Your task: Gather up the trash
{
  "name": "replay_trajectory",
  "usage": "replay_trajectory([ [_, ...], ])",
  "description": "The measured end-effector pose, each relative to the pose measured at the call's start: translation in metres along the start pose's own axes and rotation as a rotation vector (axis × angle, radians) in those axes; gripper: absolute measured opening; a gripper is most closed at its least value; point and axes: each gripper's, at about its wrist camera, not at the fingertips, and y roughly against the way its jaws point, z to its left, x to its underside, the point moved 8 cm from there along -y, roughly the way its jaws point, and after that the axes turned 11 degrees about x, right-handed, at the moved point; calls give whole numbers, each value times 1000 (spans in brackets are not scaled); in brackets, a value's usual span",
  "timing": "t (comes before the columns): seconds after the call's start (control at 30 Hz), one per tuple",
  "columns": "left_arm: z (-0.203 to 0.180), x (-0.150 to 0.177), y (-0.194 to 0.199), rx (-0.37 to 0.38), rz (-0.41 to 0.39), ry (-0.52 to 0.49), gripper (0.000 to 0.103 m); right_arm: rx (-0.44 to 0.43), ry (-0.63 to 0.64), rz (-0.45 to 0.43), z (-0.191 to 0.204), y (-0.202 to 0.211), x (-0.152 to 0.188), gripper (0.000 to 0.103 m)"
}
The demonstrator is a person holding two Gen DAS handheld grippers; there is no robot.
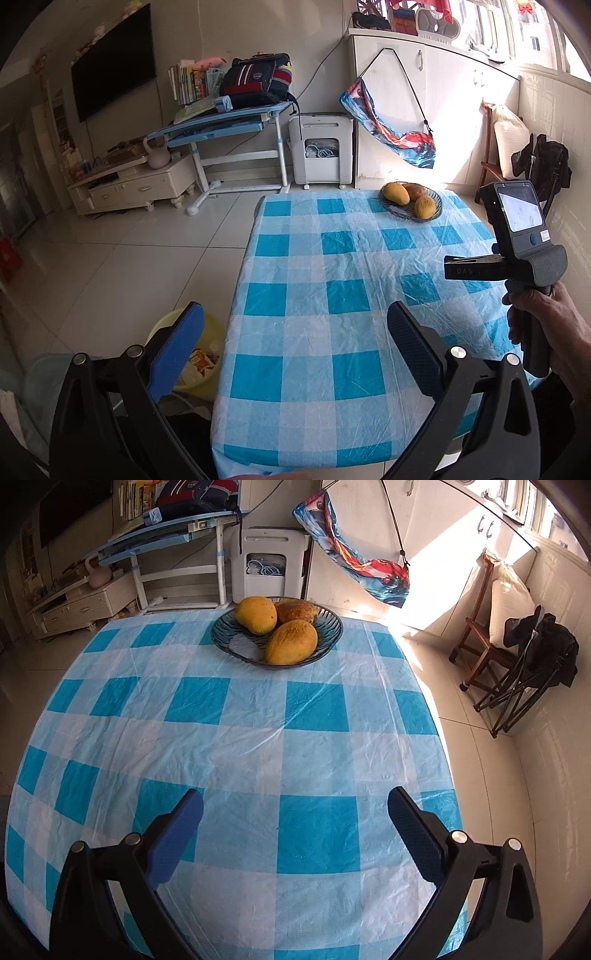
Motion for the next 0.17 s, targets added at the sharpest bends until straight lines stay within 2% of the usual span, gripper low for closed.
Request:
replay_trajectory([
  [0.17, 6, -3, -12, 3, 2, 2, 96, 30, 18, 18, 6, -25, -2, 96],
])
